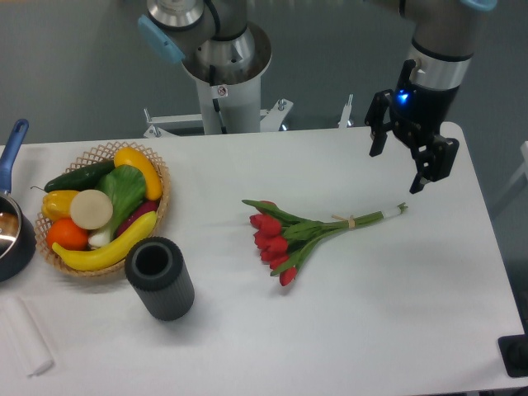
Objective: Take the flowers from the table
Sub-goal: 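Move the open gripper over the stems of the red tulip bouquet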
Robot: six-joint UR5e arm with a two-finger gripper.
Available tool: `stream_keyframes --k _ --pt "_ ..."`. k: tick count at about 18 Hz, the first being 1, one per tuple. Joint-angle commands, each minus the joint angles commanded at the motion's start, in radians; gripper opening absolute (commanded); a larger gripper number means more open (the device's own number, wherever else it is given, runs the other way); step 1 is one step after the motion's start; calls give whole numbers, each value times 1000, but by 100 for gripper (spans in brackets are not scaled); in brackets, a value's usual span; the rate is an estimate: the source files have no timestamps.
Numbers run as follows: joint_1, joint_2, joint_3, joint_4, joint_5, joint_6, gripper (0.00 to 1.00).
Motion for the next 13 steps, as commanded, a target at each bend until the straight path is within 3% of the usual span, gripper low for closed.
stream_keyframes --k 7,13 --pt "-6 2 -2 18 -31 -29 100" --pt "-20 2 -3 20 -71 -221 100"
